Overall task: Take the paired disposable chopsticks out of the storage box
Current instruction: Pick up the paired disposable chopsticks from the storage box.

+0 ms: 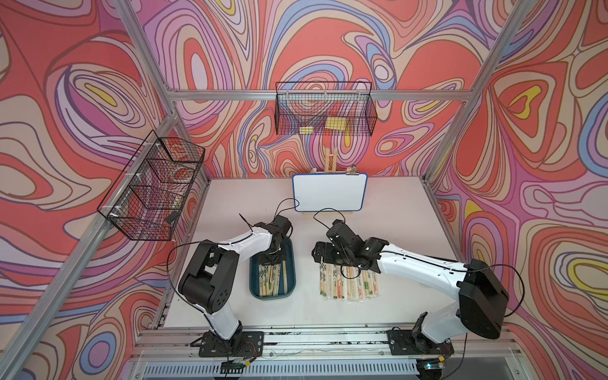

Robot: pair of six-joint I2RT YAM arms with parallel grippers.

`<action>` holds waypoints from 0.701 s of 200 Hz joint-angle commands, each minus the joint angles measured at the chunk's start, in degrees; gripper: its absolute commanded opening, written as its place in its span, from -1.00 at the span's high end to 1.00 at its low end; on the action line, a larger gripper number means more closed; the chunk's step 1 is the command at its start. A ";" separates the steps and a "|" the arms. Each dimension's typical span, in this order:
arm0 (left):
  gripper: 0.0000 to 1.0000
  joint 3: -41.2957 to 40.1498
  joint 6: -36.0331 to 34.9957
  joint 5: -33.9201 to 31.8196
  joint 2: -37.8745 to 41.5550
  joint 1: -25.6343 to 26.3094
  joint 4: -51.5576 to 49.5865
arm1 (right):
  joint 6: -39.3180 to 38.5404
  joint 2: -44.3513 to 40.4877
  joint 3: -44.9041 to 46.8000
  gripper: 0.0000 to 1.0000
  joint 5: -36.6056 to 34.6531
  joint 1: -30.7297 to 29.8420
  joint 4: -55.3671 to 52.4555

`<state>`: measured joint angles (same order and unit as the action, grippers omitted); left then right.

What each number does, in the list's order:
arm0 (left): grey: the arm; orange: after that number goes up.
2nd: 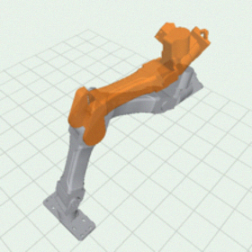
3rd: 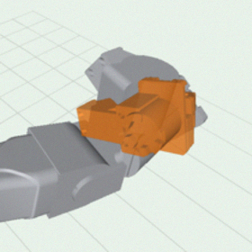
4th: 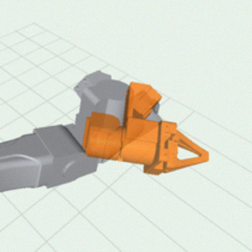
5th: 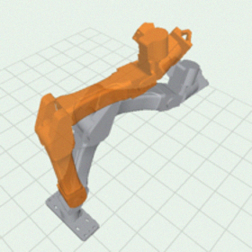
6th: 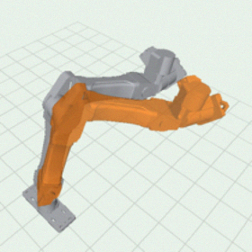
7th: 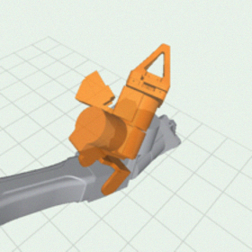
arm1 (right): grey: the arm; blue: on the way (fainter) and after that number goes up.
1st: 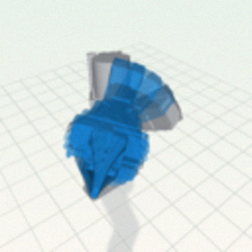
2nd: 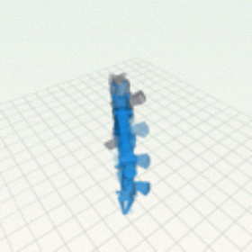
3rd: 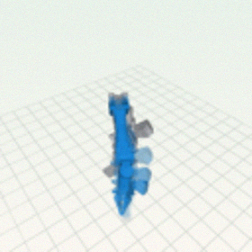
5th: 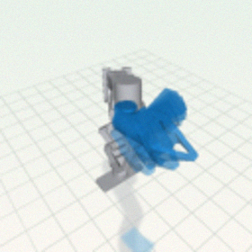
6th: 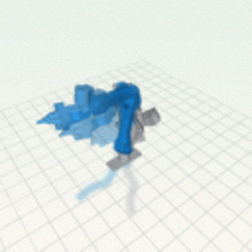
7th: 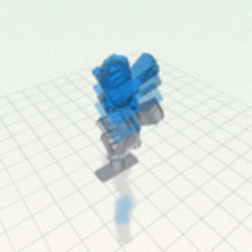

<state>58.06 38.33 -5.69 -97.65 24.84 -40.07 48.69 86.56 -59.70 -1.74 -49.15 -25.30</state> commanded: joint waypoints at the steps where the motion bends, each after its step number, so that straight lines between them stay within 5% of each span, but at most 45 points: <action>1: 0.81 -1.12 -0.09 -0.70 -2.38 0.25 0.53 | -0.46 -0.92 0.46 -0.91 -1.20 0.35 -0.95; 140: 1.00 7.68 -1.72 -2.56 6.05 0.26 -8.53 | -0.87 0.34 -1.16 -0.91 0.64 0.43 -0.45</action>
<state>62.96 37.87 -6.48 -94.26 24.82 -44.69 48.53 86.56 -59.72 -1.52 -49.08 -25.30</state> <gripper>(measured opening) 0.079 0.956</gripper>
